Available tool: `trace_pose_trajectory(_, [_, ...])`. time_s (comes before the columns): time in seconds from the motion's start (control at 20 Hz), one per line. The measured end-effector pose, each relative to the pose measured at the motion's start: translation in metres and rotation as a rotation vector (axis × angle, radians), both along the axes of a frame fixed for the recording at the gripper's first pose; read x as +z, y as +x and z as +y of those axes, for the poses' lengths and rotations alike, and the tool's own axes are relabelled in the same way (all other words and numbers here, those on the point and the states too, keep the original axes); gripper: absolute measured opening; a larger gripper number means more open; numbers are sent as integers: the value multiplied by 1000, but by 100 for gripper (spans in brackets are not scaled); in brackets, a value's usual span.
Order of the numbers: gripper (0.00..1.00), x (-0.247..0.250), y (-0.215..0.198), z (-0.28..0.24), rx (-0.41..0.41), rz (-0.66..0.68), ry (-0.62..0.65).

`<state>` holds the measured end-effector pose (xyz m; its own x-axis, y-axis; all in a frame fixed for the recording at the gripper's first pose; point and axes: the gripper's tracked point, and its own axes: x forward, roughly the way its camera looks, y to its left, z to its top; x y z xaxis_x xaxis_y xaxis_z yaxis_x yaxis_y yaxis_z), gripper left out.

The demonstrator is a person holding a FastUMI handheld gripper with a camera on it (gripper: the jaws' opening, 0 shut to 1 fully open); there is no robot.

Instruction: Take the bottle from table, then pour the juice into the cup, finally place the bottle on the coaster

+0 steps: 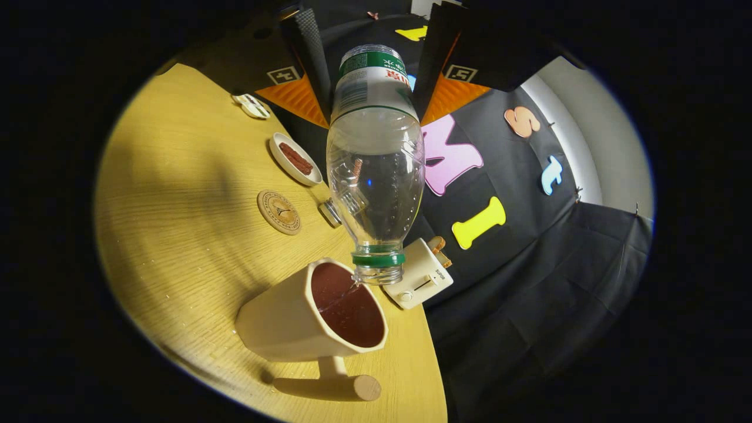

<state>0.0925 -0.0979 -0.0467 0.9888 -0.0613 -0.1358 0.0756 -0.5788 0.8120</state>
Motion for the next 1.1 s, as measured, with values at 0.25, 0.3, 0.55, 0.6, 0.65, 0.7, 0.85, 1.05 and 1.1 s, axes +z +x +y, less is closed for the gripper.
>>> trace_pose_trajectory(0.25, [73,12,-3,-13,-36,-26,63])
trace_pose_trajectory(0.3, [73,14,-2,-15,-38,-26,72])
trace_pose_trajectory(0.55, [73,18,4,-24,-50,-21,94])
trace_pose_trajectory(0.6, [73,18,4,-26,-56,-20,92])
trace_pose_trajectory(0.65, [73,17,5,-27,-57,-18,90])
trace_pose_trajectory(0.7, [73,17,4,-26,-54,-16,82])
trace_pose_trajectory(0.85, [73,14,1,-23,-36,-10,17])
trace_pose_trajectory(1.05, [73,11,-1,-21,-12,1,-146])
trace_pose_trajectory(1.1, [73,8,-2,-19,-2,7,-211])
